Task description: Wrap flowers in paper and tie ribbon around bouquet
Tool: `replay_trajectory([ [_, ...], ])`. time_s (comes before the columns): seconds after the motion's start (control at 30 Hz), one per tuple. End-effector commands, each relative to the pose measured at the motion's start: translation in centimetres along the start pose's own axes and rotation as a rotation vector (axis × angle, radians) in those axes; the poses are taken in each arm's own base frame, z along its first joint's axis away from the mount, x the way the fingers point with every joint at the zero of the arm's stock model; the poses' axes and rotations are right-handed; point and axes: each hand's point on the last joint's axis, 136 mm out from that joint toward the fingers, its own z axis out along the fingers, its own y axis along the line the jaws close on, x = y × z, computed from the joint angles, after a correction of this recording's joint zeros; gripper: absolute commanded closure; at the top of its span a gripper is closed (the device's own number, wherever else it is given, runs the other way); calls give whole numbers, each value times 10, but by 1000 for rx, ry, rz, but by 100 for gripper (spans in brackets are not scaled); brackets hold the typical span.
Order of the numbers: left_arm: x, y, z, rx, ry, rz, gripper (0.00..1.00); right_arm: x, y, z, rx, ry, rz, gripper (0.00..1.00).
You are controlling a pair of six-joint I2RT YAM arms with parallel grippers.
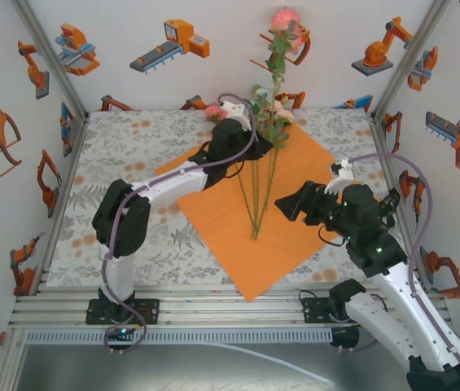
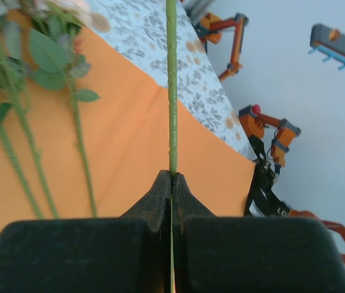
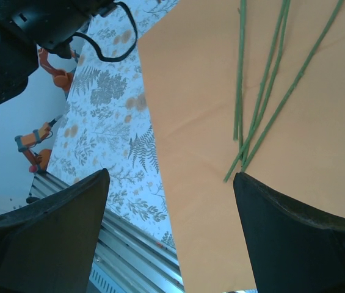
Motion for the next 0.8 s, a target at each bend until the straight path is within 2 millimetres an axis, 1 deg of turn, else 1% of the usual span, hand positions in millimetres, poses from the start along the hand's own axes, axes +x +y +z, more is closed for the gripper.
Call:
replay_trajectory([
  [0.0,17,-16,17,6,42,107,100,4,-4,-3,20,3,7,26],
  [0.1,45,-7,35,-47,105,189,100,5,-6,-4,25,1,6,26],
  [0.17,63,5,48,-100,151,246,100,5,-7,-5,27,-2,7,26],
  [0.3,85,30,60,-170,193,264,100,7,-7,-5,29,1,8,26],
  [0.47,116,50,71,-198,261,253,100,7,-8,-5,29,2,8,26],
  [0.6,128,62,75,-220,292,246,100,8,-8,-5,30,5,10,26],
  [0.7,137,66,77,-224,318,253,100,8,-9,-4,33,5,10,25],
  [0.77,138,69,77,-231,326,256,99,8,-9,-4,33,4,12,26],
])
